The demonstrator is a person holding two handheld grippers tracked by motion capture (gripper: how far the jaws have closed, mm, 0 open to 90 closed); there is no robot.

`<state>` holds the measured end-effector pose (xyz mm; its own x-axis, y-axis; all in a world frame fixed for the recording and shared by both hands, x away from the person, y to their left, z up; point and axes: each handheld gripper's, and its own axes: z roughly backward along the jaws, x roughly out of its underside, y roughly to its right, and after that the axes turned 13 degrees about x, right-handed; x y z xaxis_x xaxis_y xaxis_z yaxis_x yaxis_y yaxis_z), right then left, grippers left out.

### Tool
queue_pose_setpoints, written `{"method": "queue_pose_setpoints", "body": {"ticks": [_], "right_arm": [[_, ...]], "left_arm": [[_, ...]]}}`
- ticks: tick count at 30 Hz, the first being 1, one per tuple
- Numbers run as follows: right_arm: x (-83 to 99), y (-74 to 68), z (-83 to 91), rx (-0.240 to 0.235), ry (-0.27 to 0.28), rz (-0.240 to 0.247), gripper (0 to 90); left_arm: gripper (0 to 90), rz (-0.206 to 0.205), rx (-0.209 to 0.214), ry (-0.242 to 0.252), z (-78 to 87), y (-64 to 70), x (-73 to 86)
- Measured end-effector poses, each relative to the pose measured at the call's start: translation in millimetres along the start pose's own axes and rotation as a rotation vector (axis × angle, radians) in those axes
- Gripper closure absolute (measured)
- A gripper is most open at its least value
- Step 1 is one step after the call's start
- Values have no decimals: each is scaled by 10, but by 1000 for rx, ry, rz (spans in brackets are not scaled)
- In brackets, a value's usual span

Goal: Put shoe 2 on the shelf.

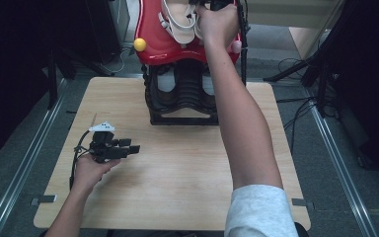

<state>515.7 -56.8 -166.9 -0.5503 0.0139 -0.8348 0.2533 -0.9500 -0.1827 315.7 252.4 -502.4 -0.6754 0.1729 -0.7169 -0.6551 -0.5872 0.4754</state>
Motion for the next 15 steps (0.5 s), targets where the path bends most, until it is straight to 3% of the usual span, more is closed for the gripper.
{"method": "queue_pose_setpoints", "body": {"ticks": [6, 12, 15], "right_arm": [[-25, 63, 105, -66, 42, 12, 729], [-40, 133, 177, -98, 31, 20, 641], [-47, 165, 228, -95, 58, 52, 614]], "left_arm": [[421, -3, 0, 4, -3, 7, 0], [419, 2, -4, 1, 5, 2, -1], [418, 1, -8, 1, 13, -5, -2]]}}
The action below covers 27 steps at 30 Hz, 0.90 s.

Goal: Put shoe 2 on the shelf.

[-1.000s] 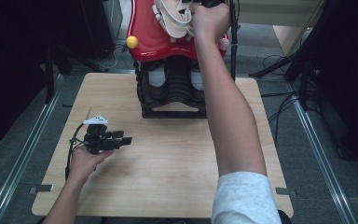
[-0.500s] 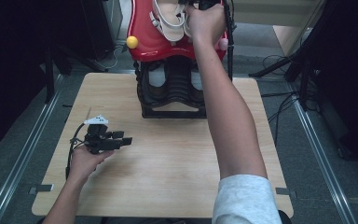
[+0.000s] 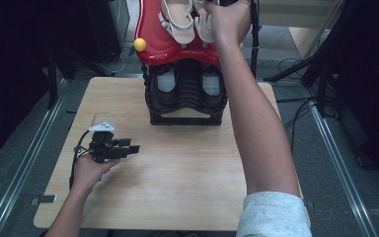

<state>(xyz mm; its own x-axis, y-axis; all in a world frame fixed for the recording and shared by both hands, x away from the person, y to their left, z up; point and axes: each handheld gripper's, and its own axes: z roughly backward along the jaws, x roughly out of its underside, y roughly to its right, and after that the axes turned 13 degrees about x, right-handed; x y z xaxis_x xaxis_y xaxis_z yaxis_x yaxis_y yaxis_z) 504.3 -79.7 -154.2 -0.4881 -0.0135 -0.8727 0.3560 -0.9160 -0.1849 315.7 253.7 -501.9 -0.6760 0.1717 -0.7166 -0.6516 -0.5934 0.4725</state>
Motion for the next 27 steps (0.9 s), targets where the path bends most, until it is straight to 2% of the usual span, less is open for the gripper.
{"method": "queue_pose_setpoints", "body": {"ticks": [7, 16, 18, 27], "right_arm": [[-15, 78, 125, -20, -9, 29, 505], [52, 275, 235, -9, -9, 58, 453], [65, 329, 251, 6, -4, 49, 448], [130, 575, 318, 10, 3, -15, 377]], "left_arm": [[417, -1, -3, -13, -18, -15, 5], [416, 1, -2, -13, -33, -11, 2], [416, 0, -3, -13, -39, -8, 3], [415, -7, -8, -19, -49, -12, -2]]}}
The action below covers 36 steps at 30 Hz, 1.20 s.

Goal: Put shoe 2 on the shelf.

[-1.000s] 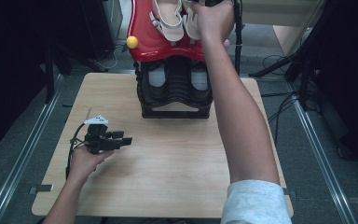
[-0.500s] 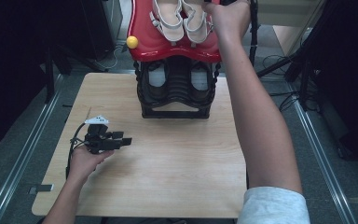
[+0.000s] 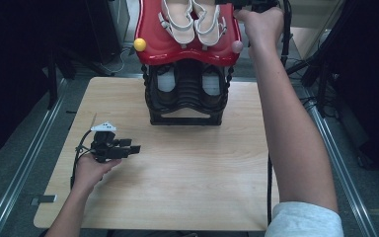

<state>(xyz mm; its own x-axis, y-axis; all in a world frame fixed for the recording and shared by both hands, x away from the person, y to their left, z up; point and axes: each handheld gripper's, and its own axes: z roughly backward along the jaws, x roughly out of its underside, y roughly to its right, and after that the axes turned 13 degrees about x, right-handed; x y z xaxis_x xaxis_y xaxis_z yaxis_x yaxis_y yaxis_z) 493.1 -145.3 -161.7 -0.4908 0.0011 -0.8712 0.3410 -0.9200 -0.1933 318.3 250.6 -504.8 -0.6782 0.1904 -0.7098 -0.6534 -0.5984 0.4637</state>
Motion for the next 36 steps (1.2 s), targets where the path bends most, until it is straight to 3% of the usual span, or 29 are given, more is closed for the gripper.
{"method": "queue_pose_setpoints", "body": {"ticks": [4, 15, 17, 20, 30, 36], "right_arm": [[35, 107, 23, -8, -5, -28, 348], [204, 447, 70, 85, -21, -30, 337], [249, 527, 85, 85, -23, -40, 321], [322, 639, 115, 43, -21, -45, 273], [597, 876, 124, 87, -39, -32, 275], [783, 1024, 131, 88, -51, -55, 275]], "left_arm": [[415, -4, -3, 2, -10, 5, -1], [414, -4, -7, 9, 11, -3, -5], [414, -7, -10, 10, -2, -1, -3], [414, -9, -9, 9, -17, 4, -1], [415, -13, -10, -9, -10, 16, -22], [415, -15, -10, -5, -13, 10, -25]]}}
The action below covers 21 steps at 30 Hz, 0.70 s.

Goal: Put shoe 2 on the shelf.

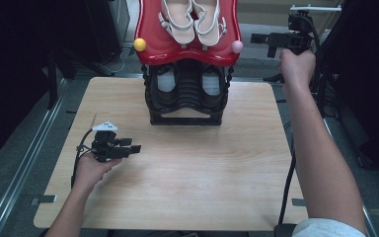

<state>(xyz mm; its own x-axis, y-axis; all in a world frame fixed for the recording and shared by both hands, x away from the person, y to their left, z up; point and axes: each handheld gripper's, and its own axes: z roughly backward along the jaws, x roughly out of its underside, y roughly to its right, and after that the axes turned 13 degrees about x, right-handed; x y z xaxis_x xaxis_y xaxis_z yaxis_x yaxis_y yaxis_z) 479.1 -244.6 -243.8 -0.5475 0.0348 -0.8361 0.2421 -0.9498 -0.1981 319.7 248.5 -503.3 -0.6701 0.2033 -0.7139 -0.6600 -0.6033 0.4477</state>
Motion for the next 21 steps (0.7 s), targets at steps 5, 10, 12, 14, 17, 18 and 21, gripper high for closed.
{"method": "queue_pose_setpoints", "body": {"ticks": [5, 10, 12, 14, 17, 18, 21], "right_arm": [[207, 116, -22, 14, -15, 13, 277], [449, 211, -54, -4, -32, -3, 276], [520, 232, -71, 31, -44, 21, 277], [591, 258, -85, 45, -51, 37, 277], [708, 295, -95, 22, -51, 15, 276], [749, 303, -97, 14, -53, 7, 276], [886, 311, -107, -6, -57, 3, 276]], "left_arm": [[415, 6, 0, -3, -1, -7, -1], [412, 6, 2, 2, -4, -6, -3], [411, 7, 3, 2, -9, -8, -2], [411, 6, 3, 0, -11, -8, -4], [411, 5, 2, 0, -14, -7, -4], [411, 5, 2, -1, -14, -8, -4], [411, 6, 1, -4, -9, -9, -4]]}}
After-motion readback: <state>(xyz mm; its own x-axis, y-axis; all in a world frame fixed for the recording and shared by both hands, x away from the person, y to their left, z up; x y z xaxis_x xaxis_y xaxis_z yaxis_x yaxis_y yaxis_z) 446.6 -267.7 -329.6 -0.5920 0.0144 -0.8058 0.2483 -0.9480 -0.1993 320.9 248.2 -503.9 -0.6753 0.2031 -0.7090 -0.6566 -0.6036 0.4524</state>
